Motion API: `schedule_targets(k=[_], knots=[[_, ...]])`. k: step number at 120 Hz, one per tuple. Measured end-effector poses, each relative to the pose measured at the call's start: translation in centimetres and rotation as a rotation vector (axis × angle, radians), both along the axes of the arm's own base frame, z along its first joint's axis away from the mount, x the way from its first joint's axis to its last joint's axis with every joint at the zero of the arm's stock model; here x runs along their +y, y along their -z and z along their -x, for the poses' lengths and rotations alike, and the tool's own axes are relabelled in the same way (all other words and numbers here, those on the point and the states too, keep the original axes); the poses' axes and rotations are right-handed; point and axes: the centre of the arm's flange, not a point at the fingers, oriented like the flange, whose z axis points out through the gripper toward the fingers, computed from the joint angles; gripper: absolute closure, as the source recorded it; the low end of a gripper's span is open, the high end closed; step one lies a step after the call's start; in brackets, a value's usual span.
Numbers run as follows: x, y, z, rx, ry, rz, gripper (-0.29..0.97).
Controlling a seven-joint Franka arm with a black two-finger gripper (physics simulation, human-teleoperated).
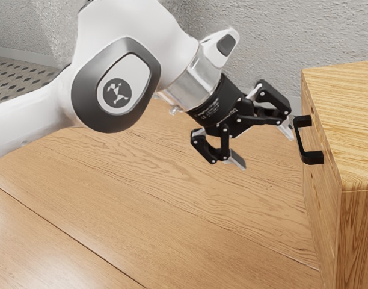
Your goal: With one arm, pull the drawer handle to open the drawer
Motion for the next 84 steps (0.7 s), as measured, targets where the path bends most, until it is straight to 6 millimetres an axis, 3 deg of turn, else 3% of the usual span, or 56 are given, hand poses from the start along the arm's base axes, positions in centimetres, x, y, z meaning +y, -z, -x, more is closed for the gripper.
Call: schedule_targets(k=[84], knots=[[-0.2,2.2,-2.3,0.039,-0.013,-0.011,0.0]])
